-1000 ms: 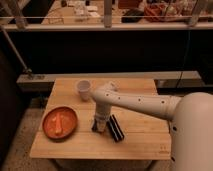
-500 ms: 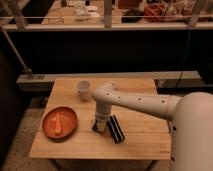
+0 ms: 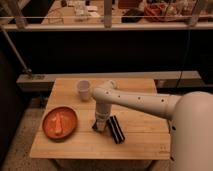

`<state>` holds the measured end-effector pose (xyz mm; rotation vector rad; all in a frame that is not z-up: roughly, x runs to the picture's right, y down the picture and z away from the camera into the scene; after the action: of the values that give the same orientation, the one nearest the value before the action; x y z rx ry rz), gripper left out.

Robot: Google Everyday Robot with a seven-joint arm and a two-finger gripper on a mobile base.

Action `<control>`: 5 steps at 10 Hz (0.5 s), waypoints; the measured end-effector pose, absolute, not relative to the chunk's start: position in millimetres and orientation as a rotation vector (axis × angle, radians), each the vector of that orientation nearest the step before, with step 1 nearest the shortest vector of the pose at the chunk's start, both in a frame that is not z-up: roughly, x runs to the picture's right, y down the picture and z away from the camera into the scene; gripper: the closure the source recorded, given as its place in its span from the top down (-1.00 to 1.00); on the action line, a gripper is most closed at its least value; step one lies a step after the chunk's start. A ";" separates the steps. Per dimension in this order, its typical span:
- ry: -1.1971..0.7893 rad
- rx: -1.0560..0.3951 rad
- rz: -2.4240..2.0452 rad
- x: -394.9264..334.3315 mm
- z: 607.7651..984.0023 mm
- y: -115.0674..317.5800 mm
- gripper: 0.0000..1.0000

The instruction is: Wipe the white sponge on the table

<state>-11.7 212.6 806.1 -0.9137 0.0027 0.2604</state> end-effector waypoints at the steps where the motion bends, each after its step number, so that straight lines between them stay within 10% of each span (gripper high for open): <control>1: 0.005 -0.914 0.263 -11.0 805.3 212.2 -0.85; 5: 0.017 -0.915 0.280 -10.6 803.5 209.3 -0.85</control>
<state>-10.6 209.3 803.5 -0.9147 0.0172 0.2802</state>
